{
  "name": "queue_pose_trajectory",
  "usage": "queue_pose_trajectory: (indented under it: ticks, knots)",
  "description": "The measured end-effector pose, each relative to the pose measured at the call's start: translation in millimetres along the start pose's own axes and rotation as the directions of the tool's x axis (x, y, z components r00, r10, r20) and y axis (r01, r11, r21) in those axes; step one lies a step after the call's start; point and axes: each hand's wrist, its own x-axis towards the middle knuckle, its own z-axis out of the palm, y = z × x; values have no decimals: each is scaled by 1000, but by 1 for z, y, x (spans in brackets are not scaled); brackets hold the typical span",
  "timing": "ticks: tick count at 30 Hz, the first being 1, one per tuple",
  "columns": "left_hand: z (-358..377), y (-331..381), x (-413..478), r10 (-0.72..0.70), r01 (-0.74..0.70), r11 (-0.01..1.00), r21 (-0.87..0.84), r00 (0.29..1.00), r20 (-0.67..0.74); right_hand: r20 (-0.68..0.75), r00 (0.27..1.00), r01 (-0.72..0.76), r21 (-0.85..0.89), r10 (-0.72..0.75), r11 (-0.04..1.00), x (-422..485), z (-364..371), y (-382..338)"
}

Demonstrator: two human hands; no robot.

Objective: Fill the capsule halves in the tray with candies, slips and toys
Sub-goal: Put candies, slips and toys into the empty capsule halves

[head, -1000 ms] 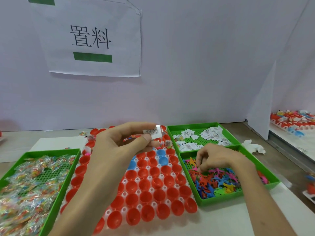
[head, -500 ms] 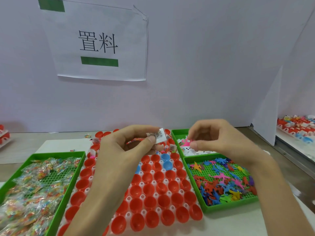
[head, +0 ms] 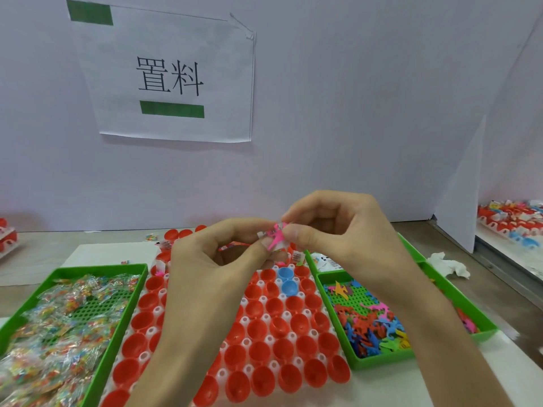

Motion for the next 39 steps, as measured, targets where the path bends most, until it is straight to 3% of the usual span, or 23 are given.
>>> queue_pose_trajectory:
  ticks: [9, 20, 28, 32, 35, 39]
  knots:
    - [-8, 1, 5, -51, 52, 999, -3, 989, 136, 3, 1000, -12, -46, 12, 999, -1, 0, -1]
    - [-19, -3, 11, -8, 1, 990, 138, 999, 46, 2, 1000, -1, -71, 2, 997, 1, 16, 7]
    - [-36, -1, 17, 21, -35, 950, 310, 999, 48, -168, 975, 126, -127, -146, 984, -3, 52, 9]
    - [-57, 6, 25, 1, -64, 904, 423, 989, 149, -136, 980, 135, -77, -145, 988, 1, 63, 8]
    - [-90, 10, 33, -88, -46, 834, 550, 973, 213, -100, 988, 104, -137, -119, 985, 13, 76, 10]
    - [-151, 2, 40, -148, 102, 708, 699, 989, 6, -10, 998, 50, -249, -54, 967, 39, 93, 21]
